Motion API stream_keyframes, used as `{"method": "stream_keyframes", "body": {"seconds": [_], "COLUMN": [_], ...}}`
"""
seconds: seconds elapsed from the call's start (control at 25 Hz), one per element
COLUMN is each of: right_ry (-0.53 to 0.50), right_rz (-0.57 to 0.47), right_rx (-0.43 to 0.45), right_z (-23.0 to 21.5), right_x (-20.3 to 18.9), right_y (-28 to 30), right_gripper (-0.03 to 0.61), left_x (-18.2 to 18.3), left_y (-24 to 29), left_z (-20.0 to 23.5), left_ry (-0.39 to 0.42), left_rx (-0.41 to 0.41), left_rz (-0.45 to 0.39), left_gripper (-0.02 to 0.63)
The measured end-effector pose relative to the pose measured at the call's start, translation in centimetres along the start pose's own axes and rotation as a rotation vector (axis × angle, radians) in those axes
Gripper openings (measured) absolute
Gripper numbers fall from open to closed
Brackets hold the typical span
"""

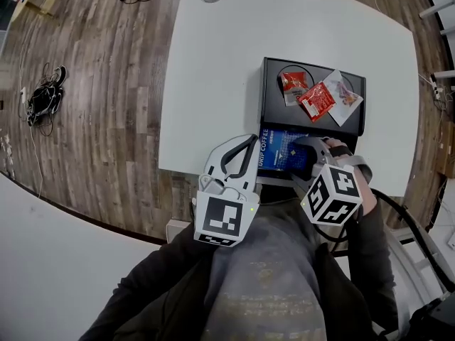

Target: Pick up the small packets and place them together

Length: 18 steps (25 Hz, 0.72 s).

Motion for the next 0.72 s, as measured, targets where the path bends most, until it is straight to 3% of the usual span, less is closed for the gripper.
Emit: {"method": "stream_keyframes", "body": {"seconds": [0.48, 0.6, 0.72], "right_ry": [-0.065, -0.084, -0.080], "right_rz": [0.008, 0.010, -0.003], "right_rx": [0.031, 0.019, -0.003], "right_z": [0.0, 0.3, 0.6], "right_x": [0.0, -0.1, -0.2], "right_y": [1.4, 1.3, 1.4], "right_gripper": [0.233, 0.172, 0.033], "left_x": [-1.0, -1.0, -1.0], "left_y": [-1.4, -1.3, -1.2], "left_z": [0.7, 0.6, 0.3], "left_ry": [-0.047, -0.052, -0.052], "left_rx": [0.086, 0.092, 0.090], "left_rz": [0.016, 0.014, 0.011], "left_gripper": [0.003, 0.003, 0.003]}}
Point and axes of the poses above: the fingertips, and each gripper's own axes: y forward along the fingers, z to its left, x out of its top, the point moved 4 cm from there along -y, backward along the fingers, and after that the axes turned 8 degrees about z, right-handed, at the moved point
